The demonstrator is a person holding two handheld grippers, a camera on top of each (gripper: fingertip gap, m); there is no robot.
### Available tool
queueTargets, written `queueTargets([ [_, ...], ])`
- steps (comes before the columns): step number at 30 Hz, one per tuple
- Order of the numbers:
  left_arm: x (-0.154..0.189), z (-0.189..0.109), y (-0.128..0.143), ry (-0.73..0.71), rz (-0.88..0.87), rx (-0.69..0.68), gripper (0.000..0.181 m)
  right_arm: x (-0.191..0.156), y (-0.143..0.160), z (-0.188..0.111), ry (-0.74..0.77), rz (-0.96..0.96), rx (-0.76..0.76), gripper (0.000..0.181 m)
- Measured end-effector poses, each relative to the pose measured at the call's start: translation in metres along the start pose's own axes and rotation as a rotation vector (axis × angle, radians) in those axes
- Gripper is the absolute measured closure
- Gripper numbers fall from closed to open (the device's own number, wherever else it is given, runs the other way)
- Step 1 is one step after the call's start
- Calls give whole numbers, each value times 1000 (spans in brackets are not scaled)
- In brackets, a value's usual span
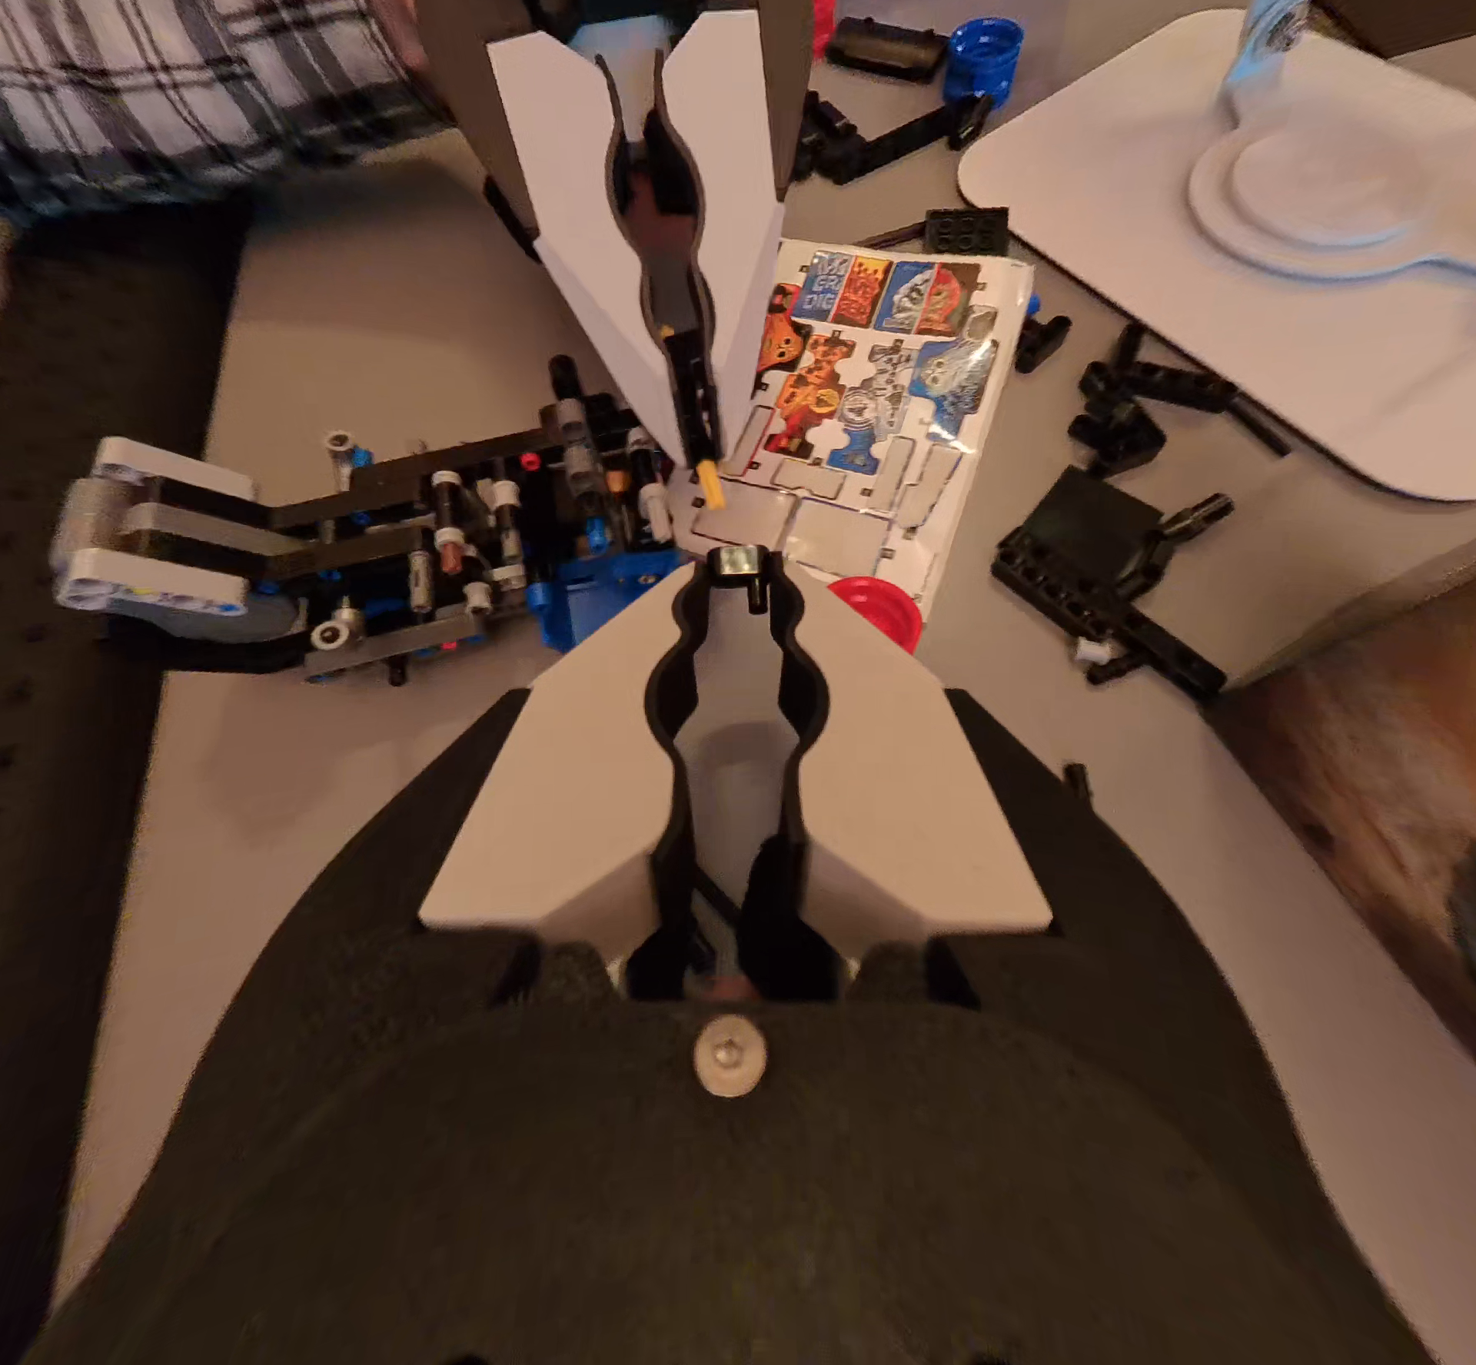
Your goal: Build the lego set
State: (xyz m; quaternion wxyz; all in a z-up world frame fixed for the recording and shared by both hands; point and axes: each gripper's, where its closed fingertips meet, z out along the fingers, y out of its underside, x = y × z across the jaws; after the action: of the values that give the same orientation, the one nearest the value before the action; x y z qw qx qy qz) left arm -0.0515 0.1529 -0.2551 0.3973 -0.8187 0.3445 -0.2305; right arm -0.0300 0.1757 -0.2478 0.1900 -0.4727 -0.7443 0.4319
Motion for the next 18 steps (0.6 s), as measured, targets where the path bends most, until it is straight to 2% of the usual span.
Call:
queueTargets([
  [4,3,3,-2,23,-9,0,175,5,-12,-5,108,-124,45,168],
  [6,-1,3,-3,-8,-27,6,156,5,-15,-6,167,-219,59,168],
  [8,-4,-1,-11,-31,-40,45,152,5,-21,-7,235,-322,57,168],
  [13,6,-9,-40,3,-66,172,160,1,-42,-10,419,-582,43,168],
  [18,15,-7,-54,76,-132,243,162,-7,-53,-11,483,-709,47,167],
])
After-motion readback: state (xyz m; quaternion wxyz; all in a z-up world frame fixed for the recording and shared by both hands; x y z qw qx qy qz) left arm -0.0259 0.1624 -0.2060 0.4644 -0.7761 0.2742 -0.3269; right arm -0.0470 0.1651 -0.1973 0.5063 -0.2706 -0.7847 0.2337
